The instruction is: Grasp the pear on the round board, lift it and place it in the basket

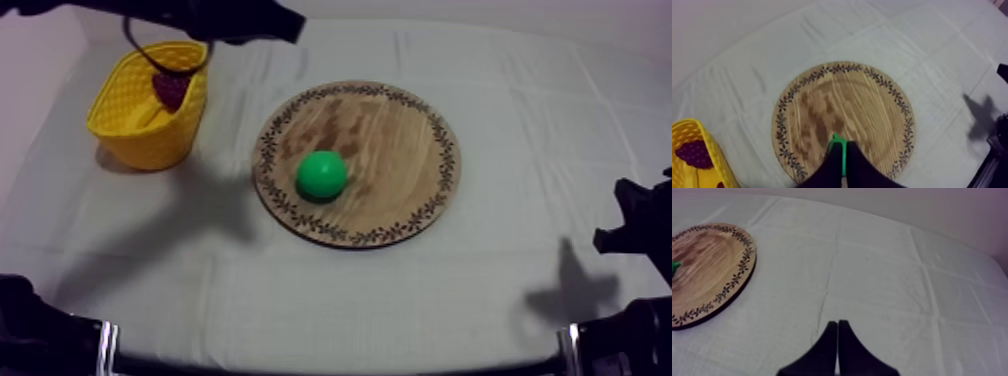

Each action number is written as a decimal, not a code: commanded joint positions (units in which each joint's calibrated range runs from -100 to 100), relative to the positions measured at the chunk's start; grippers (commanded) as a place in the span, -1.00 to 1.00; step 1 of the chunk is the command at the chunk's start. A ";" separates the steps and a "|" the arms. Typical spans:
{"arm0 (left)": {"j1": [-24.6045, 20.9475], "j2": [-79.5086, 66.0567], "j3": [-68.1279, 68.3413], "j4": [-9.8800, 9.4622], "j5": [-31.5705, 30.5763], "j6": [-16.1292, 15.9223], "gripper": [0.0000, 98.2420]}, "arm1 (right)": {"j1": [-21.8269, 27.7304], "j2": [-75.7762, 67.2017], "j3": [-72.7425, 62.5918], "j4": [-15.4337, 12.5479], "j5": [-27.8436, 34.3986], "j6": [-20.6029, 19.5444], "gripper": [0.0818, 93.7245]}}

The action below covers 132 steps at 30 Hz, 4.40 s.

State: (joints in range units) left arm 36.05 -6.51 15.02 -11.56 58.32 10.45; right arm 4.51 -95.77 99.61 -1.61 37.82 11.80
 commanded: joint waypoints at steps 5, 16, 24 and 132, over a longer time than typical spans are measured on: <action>0.54 6.75 -0.85 -0.03 -0.09 0.38 -1.00 | 0.01 0.01 0.05 0.02 0.01 -0.01 -0.99; 0.76 11.56 -1.77 0.03 0.27 -0.68 -1.00 | 0.01 0.01 0.05 0.02 0.01 -0.01 -0.99; 1.06 11.95 -2.44 1.26 0.78 -3.52 -0.95 | 0.01 0.01 0.05 0.02 0.01 -0.01 -0.99; -0.18 47.60 -19.76 3.61 13.12 3.99 -0.11 | 0.01 0.01 0.05 0.02 0.01 -0.01 -0.99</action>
State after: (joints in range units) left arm 35.91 41.54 -4.87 -7.86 71.47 14.40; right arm 4.51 -95.77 99.61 -1.59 37.79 11.82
